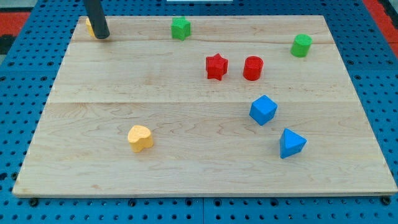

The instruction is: Push the yellow hexagon towards the green star

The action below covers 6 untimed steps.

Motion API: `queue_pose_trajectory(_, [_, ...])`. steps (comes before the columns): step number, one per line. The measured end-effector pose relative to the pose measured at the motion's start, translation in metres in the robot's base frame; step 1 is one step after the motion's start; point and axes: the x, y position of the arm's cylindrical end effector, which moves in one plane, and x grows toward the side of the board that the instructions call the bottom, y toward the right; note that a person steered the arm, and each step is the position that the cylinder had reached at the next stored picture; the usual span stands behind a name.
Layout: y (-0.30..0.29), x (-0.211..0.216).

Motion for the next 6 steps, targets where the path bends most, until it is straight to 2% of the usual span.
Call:
queue_pose_trajectory(1, [-0.019, 0.038])
queue_pose_trajectory(2, [-0.089, 0.026])
queue_pose_trajectory(3, [-0.090, -0.021])
queue_pose_trajectory(4, [-0.086, -0.052])
queue_pose_trajectory(5, [-0.019, -0.040])
queue_pose_trajectory(6, [-0.008, -0.024])
